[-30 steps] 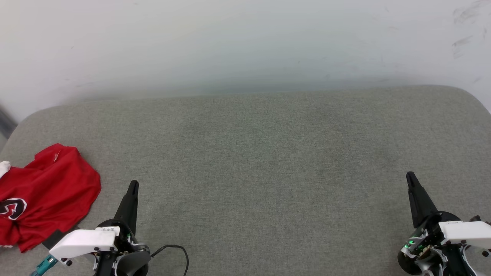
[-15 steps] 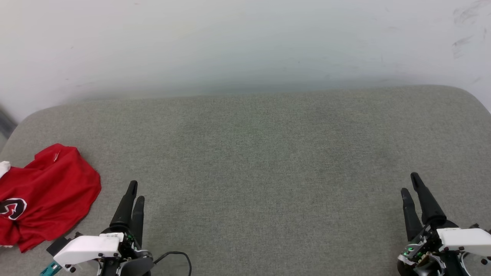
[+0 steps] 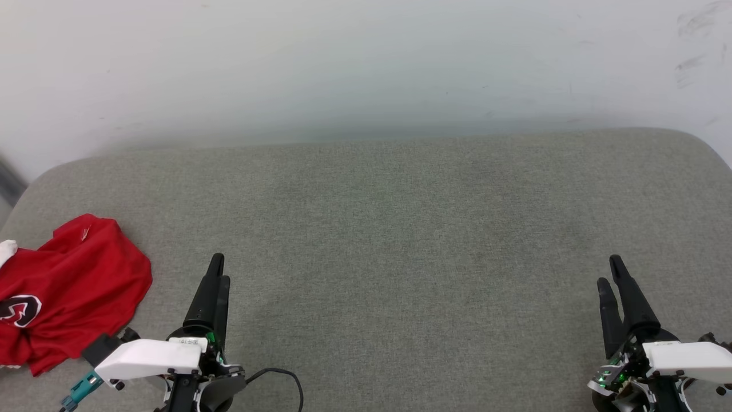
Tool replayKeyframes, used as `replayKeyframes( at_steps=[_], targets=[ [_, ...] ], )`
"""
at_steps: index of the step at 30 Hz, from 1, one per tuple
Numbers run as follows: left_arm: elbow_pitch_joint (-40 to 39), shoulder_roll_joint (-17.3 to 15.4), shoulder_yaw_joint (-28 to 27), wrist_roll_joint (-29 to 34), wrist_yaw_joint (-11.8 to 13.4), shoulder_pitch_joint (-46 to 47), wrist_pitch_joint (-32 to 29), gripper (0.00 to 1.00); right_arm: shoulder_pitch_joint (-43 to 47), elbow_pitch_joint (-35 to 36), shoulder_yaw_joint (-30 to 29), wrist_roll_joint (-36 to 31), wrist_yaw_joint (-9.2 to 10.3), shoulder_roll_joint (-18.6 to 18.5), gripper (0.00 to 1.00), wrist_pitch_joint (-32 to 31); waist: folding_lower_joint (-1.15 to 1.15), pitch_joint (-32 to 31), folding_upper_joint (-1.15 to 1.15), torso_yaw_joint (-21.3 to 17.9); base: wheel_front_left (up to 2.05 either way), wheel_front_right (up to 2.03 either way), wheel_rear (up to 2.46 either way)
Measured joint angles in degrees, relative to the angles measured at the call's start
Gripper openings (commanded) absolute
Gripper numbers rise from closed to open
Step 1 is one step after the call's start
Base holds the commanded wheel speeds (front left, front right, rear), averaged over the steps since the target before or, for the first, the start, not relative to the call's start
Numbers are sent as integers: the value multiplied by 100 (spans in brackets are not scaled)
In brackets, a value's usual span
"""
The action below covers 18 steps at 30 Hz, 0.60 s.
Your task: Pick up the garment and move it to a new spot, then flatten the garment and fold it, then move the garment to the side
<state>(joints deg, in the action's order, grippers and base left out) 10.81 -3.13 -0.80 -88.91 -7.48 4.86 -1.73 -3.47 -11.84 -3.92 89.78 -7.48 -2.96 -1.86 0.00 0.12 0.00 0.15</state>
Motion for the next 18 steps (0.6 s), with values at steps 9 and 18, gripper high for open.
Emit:
replayKeyframes(
  at_steps=[9, 18],
  targets=[
    [-265, -13, 189, 706, 0, -66, 216, 100, 40, 134, 127, -570, 0, -66, 100, 232, 0, -14, 0, 27, 0, 0, 0],
    [-407, -35, 326, 1690, 0, -94, 412, 100, 56, 358, 58, -1914, 0, -67, 100, 420, 0, -19, 0, 49, 0, 0, 0]
  ],
)
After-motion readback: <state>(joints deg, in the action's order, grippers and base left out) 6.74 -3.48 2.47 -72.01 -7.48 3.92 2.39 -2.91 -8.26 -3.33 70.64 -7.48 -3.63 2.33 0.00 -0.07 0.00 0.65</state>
